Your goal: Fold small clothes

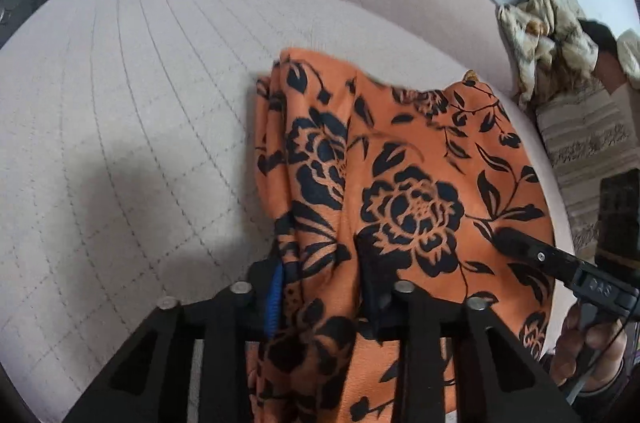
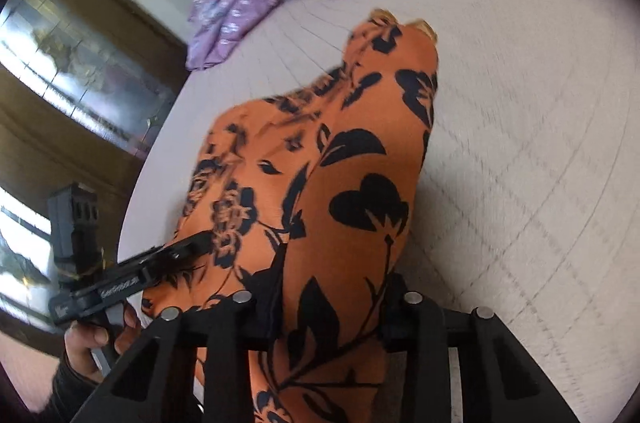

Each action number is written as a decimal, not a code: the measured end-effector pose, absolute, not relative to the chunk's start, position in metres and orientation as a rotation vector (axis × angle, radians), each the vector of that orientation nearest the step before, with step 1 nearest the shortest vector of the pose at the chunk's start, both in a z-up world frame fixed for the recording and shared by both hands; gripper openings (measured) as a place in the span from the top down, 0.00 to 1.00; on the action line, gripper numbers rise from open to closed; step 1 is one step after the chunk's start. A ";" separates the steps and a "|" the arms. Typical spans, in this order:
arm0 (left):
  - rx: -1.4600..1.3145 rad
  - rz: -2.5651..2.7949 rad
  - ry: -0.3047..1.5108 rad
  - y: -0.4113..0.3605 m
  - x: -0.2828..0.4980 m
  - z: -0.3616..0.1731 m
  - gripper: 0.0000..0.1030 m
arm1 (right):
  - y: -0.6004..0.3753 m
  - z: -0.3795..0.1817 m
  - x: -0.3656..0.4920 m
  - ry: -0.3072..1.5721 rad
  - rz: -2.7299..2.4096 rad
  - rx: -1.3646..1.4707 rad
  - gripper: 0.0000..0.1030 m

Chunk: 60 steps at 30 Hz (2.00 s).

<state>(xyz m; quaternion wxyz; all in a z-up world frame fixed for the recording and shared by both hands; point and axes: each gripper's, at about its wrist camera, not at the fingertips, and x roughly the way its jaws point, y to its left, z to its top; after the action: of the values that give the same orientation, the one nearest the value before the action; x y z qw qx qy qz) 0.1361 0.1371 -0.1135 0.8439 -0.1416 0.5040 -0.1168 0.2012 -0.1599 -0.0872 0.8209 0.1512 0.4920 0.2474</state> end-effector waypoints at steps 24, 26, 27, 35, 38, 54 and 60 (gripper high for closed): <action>-0.079 -0.221 0.946 0.039 0.129 -0.087 0.18 | -0.313 -0.047 0.182 0.811 0.308 0.484 0.34; -0.032 -0.191 1.017 0.036 0.132 -0.109 0.18 | -0.297 -0.040 0.186 0.798 0.382 0.480 0.26; -0.012 -0.186 1.064 0.033 0.137 -0.121 0.18 | -0.291 -0.045 0.190 0.812 0.402 0.487 0.22; -0.057 -0.199 1.085 0.044 0.134 -0.129 0.17 | -0.265 -0.067 0.211 0.903 0.392 0.475 0.19; -0.072 -0.197 1.084 0.044 0.134 -0.128 0.17 | -0.267 -0.056 0.238 0.875 0.367 0.448 0.17; -0.020 -0.160 0.998 0.042 0.090 -0.088 0.17 | -0.256 -0.052 0.159 0.884 0.259 0.303 0.11; -0.001 -0.140 0.958 0.039 0.069 -0.073 0.14 | -0.248 -0.060 0.102 0.888 0.242 0.263 0.11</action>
<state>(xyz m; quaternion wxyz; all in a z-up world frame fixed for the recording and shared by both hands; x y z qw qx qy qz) 0.0686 0.0392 -0.0732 0.8852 -0.0005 0.4603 -0.0675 0.1024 -0.2481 -0.0603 0.8876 0.1263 0.4273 0.1164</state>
